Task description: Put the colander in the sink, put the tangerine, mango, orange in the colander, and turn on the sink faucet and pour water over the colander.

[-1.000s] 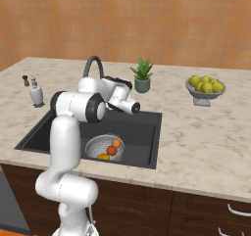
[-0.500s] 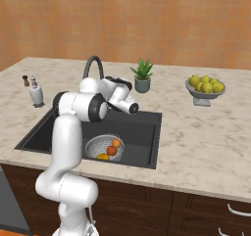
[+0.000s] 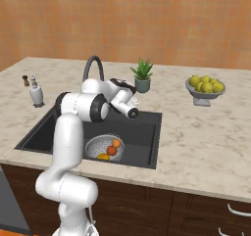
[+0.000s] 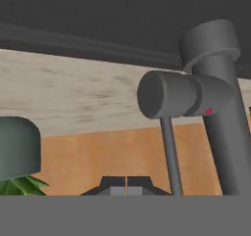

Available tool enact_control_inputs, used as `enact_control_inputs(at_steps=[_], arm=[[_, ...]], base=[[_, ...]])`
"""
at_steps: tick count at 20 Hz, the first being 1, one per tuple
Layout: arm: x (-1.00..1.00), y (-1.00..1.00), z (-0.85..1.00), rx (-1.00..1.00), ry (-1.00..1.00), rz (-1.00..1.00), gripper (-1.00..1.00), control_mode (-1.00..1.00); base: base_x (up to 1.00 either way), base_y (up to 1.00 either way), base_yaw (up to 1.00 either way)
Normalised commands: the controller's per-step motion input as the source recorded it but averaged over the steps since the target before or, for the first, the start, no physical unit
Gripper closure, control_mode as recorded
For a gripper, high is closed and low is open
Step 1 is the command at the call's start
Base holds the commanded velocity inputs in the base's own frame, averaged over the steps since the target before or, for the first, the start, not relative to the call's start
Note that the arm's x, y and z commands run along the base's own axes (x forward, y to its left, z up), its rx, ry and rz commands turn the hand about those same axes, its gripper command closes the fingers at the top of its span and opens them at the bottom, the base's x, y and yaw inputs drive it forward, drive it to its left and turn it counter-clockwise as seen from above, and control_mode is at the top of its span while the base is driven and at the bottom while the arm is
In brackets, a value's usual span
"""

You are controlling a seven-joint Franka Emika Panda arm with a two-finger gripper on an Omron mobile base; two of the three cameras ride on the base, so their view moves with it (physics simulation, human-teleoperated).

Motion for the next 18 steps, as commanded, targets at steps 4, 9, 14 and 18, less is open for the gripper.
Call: enact_control_inputs(at_steps=[4,9,14,18], arm=[[0.16,-0.42,-0.09,0.00,0.00,-0.25,1.00,-1.00],[0.00,0.06,0.00,0.00,0.00,-0.06,1.00,-1.00],[-0.13,0.05,0.00,0.00,0.01,0.03,1.00,-1.00],[-0.06,0.10,0.00,0.00,0.02,0.09,1.00,-1.00]], base=[[0.00,0.00,0.00],[0.00,0.00,0.00],[0.00,0.00,0.00],[0.00,0.00,0.00]])
